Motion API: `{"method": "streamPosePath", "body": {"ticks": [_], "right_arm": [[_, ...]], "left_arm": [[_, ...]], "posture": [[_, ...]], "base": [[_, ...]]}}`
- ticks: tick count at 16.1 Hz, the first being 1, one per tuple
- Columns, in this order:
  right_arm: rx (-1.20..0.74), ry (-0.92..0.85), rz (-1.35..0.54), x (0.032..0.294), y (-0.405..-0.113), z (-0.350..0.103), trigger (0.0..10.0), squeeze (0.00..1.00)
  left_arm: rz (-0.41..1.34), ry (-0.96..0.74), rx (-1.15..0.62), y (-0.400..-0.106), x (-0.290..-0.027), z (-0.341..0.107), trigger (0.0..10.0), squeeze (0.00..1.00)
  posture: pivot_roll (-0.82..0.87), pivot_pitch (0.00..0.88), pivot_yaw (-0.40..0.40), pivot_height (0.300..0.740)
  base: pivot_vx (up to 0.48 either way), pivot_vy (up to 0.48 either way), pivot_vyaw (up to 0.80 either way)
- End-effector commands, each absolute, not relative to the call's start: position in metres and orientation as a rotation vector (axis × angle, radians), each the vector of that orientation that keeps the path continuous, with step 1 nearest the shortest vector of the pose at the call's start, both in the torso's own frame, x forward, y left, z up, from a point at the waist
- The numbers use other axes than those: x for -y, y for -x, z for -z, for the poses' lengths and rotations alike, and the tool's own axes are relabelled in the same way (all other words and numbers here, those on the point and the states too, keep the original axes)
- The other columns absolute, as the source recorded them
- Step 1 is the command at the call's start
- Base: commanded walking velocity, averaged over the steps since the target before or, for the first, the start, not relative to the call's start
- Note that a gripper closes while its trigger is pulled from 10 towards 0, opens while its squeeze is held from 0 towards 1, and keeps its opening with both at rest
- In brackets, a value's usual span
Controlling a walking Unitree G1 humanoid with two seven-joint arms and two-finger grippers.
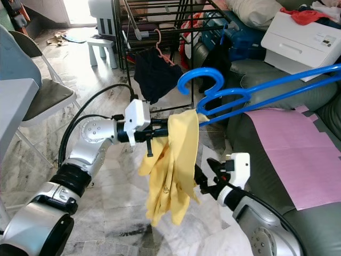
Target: Hang hanger
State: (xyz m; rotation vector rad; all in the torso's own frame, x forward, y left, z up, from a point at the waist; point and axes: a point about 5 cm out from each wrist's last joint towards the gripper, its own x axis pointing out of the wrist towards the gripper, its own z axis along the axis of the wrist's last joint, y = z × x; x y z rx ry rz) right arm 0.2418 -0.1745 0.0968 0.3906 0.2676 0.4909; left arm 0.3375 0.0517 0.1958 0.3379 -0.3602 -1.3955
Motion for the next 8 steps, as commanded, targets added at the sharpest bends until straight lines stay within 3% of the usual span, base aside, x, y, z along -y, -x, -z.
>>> {"method": "streamPosePath", "body": {"ticks": [1, 8], "right_arm": [[-0.287, -0.384, -0.474, 0.175, -0.244, -0.092, 10.0, 0.00], [-0.411, -0.440, -0.272, 0.186, -0.261, -0.062, 10.0, 0.00]], "left_arm": [[1.400, -0.324, 0.475, -0.338, -0.047, -0.224, 10.0, 0.00], [1.482, -0.219, 0.570, -0.324, -0.039, -0.260, 10.0, 0.00]], "posture": [[0.04, 0.000, -0.022, 0.740], [0.06, 0.000, -0.033, 0.740]], "base": [[0.000, 0.000, 0.00], [0.000, 0.000, 0.00]]}}
